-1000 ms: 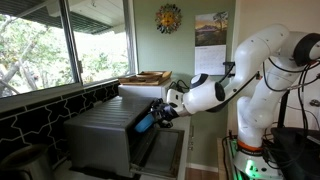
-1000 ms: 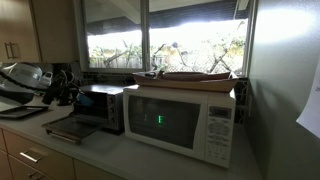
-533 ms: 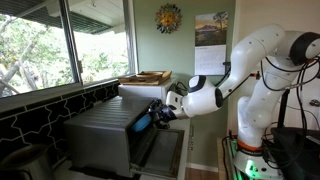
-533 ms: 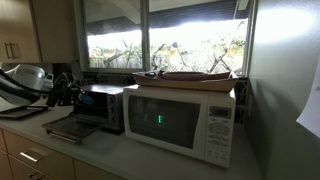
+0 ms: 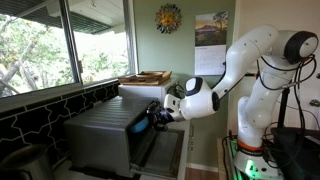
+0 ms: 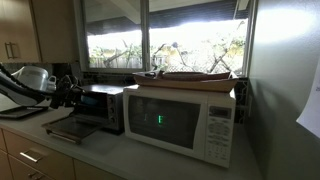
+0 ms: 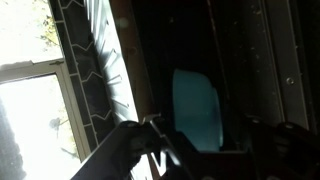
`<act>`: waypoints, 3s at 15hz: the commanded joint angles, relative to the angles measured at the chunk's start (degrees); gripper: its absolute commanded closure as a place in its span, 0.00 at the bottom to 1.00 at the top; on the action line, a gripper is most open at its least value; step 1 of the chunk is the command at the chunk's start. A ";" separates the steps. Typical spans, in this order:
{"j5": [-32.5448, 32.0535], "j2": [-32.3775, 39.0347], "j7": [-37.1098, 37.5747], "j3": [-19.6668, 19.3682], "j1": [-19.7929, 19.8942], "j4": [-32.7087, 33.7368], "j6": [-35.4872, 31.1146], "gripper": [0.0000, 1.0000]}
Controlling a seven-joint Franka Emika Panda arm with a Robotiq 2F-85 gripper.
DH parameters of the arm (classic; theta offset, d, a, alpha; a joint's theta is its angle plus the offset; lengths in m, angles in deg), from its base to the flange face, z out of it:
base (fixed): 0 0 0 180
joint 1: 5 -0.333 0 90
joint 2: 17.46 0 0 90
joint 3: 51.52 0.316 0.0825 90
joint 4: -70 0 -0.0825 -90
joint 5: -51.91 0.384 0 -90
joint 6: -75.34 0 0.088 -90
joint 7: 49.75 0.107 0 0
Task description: Pick the blue bowl from the top tray of the oven and turn it right side up, put the blue bowl back onto the top tray of the oven
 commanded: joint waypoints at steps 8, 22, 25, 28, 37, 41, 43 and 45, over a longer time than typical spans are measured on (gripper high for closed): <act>1.47 1.94 -6.79 -13.43 -10.86 0.45 -3.21 0.00; 52.24 -6.76 -44.01 -31.64 -26.51 -5.04 -9.40 0.00; 61.33 -10.96 -48.33 -33.85 -31.31 -3.98 -1.18 0.00; 74.41 -14.84 -54.25 -27.93 -26.84 -2.81 4.81 0.00; 88.58 -20.27 -51.57 -23.10 -22.10 3.43 19.50 0.00; 92.18 -21.48 -50.41 -22.51 -20.98 4.44 20.17 0.00; 93.01 -21.81 -49.84 -22.06 -20.39 4.68 20.13 0.00; 92.47 -20.91 -51.52 -22.14 -20.13 4.65 18.10 0.00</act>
